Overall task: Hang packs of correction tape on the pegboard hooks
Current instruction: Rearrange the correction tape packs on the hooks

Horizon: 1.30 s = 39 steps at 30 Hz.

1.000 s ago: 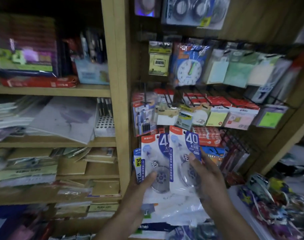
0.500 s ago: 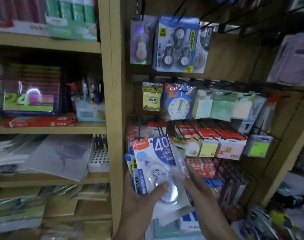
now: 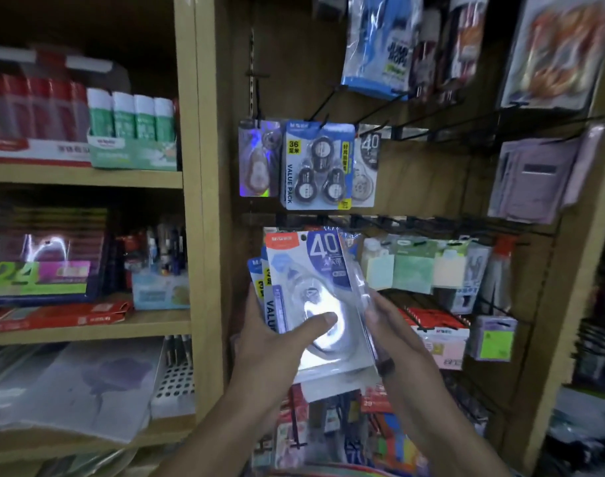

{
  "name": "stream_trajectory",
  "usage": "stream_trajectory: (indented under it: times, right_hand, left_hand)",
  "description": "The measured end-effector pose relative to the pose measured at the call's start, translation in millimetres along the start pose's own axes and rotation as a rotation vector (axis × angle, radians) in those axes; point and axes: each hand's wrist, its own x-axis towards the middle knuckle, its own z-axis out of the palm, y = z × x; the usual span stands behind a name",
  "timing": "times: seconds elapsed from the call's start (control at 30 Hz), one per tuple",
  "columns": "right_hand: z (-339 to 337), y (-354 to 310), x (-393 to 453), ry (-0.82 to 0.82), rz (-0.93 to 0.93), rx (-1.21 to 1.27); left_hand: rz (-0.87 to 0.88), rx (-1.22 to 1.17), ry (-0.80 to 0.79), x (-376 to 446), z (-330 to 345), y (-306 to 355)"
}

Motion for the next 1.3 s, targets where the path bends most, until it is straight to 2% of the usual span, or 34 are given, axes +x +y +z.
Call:
stream_trajectory:
  times: [0.2,0.3,0.43,0.77,0.93,1.3]
  right_hand:
    - [-27,-17,25,0.229,-0.185,-0.045]
    - [-43,-26,41,0.385,-0.408,-0.209]
    - [-59,-38,69,0.475,-0.564,-0.435]
    - [-70,-87,174,0.453,-0.687,-0.625]
    - [-70,-100,224,0.366,-0.694,-0.693]
    - [-76,-97,226,0.296,-0.719,-0.749]
  left_hand:
    - [0.033,0.015,-0.019,17,28,14]
    - [0.023,0.014,0.007,26,40,15]
    - [0.009,-0.014,0.082,31,52,7]
    - [0.082,-0.038,0.141,40,86,17]
    - [0.128,-0.065,0.153,46,104,27]
    - [0.305,0.097,0.102,57,105,30]
